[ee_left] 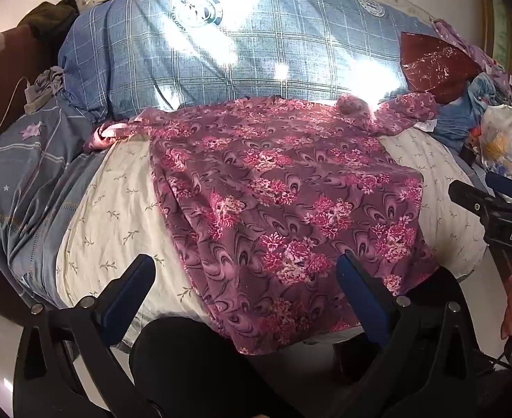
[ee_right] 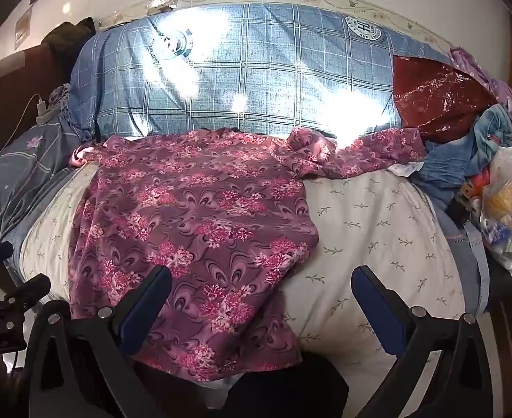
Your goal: Fold small clothes
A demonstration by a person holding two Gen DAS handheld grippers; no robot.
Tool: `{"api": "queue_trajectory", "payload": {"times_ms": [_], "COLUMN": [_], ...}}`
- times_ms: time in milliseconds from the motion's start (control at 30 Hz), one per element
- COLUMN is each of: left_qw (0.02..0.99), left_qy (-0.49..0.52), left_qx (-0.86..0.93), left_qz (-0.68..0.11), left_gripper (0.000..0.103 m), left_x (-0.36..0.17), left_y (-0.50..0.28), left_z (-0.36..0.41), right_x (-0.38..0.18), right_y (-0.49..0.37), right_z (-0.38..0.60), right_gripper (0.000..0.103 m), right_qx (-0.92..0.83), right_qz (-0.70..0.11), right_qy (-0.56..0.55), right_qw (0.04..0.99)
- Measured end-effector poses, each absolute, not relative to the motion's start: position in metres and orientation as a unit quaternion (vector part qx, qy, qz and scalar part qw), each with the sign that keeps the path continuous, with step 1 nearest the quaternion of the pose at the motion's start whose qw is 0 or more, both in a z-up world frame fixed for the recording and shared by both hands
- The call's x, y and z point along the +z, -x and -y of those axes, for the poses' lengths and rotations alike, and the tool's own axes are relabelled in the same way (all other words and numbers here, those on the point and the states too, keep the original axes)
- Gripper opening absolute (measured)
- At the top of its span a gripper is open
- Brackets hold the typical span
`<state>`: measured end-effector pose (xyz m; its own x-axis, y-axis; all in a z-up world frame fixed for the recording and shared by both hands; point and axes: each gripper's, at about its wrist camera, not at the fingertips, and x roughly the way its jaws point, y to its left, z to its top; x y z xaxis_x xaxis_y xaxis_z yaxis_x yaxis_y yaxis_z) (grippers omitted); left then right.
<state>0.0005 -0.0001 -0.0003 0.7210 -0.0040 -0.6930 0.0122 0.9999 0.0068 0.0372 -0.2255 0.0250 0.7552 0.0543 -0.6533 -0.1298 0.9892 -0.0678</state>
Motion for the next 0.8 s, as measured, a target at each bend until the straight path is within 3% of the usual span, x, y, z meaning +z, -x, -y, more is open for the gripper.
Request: {"api": "queue_trajectory", "payload": {"times_ms": [800], "left_qw": [0.928], "left_qy": [-0.006], "left_qx": [0.002], "left_qz": [-0.373], "left_gripper": [0.103], "left_x": [-0.004], "left_y": [-0.001], "left_z": [-0.006], "right_x": [0.018], "right_y": [-0.039], "right_z": [0.228], "right_gripper": [0.103], "right_qx": [0.049], "right_qz": [-0.341], "right_qy": [0.052], "right_qw": [0.937]}}
